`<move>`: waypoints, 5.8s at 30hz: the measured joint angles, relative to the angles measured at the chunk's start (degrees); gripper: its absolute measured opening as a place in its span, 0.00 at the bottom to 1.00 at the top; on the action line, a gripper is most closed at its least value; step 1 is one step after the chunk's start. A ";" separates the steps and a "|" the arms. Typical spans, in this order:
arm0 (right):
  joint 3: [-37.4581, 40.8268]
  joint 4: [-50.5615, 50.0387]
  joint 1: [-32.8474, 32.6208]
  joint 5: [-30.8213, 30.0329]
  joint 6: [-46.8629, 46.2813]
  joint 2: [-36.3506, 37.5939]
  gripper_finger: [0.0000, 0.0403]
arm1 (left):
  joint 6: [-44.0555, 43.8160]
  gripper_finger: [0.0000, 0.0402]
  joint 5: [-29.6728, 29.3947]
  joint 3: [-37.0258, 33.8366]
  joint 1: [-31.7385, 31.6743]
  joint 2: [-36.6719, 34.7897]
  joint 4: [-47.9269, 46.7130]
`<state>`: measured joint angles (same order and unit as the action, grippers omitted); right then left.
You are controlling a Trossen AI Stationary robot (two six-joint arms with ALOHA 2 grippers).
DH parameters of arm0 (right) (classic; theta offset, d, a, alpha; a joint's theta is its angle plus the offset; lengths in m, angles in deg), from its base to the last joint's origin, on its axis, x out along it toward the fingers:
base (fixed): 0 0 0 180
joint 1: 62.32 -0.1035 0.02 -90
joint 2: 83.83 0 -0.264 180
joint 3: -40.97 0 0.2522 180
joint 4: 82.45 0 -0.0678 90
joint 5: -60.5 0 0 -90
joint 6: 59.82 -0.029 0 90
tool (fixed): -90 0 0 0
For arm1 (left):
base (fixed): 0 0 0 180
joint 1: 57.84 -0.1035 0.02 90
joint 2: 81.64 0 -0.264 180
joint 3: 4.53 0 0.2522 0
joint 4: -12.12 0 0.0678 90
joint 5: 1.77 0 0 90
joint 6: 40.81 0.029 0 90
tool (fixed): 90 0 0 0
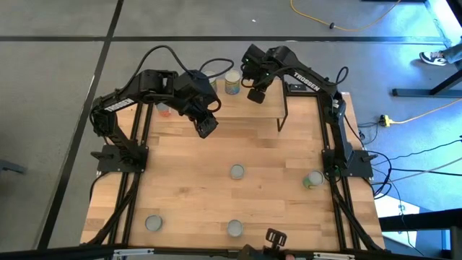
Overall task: Pick and place cans onto a shelf
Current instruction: Put the canned mixed veggies on the shelf, then put the canned chicken soup on the shelf
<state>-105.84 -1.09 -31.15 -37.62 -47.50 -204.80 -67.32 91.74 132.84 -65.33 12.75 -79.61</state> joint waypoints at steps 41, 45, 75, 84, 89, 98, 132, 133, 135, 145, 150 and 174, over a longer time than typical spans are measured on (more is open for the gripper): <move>-1.92 -5.25 -7.08 18.92 0.20 32.82 0.14 | -6.27 0.23 12.22 0.02 5.01 0.00 -11.03; -1.97 -5.23 -9.63 26.39 -0.05 37.56 0.14 | -6.16 0.23 15.06 0.04 8.58 0.18 -11.00; -1.95 -5.12 -13.99 30.27 -12.62 51.14 0.14 | 28.09 0.23 6.57 0.06 9.68 23.82 56.00; 3.73 -5.03 -13.99 30.21 -14.90 53.87 0.14 | 28.60 0.23 6.64 -0.02 10.39 29.84 58.14; 14.24 -5.21 -13.99 30.19 -14.92 58.46 0.14 | 28.62 0.23 6.71 -0.02 11.10 29.95 58.34; 34.58 -5.19 -13.99 30.19 -17.22 69.97 0.14 | 28.14 0.23 7.00 -0.02 11.04 29.53 58.14; 79.01 -5.14 -13.99 28.17 -40.84 82.88 0.14 | 24.79 0.23 9.59 0.05 11.36 25.05 56.78; 80.37 -5.12 -13.99 27.46 -41.34 82.88 0.14 | 24.80 0.23 9.68 0.02 11.51 24.83 56.89; 82.73 -5.16 -13.99 25.55 -42.50 82.83 0.14 | 25.56 0.23 9.68 0.09 11.69 24.55 57.26; 89.37 0.39 -14.00 24.71 -46.62 82.86 0.14 | 26.42 0.23 9.66 0.07 11.63 22.83 56.97; 90.42 2.87 -14.30 27.06 -45.71 82.84 0.14 | 26.67 0.23 9.66 0.07 11.65 22.82 57.02; 90.47 3.34 -24.49 25.83 -50.72 74.06 0.14 | 26.74 0.23 9.64 0.04 11.63 22.82 57.00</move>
<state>-15.38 2.25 -55.64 -11.79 -98.22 -130.74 -40.58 101.38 132.88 -53.70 35.57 -22.61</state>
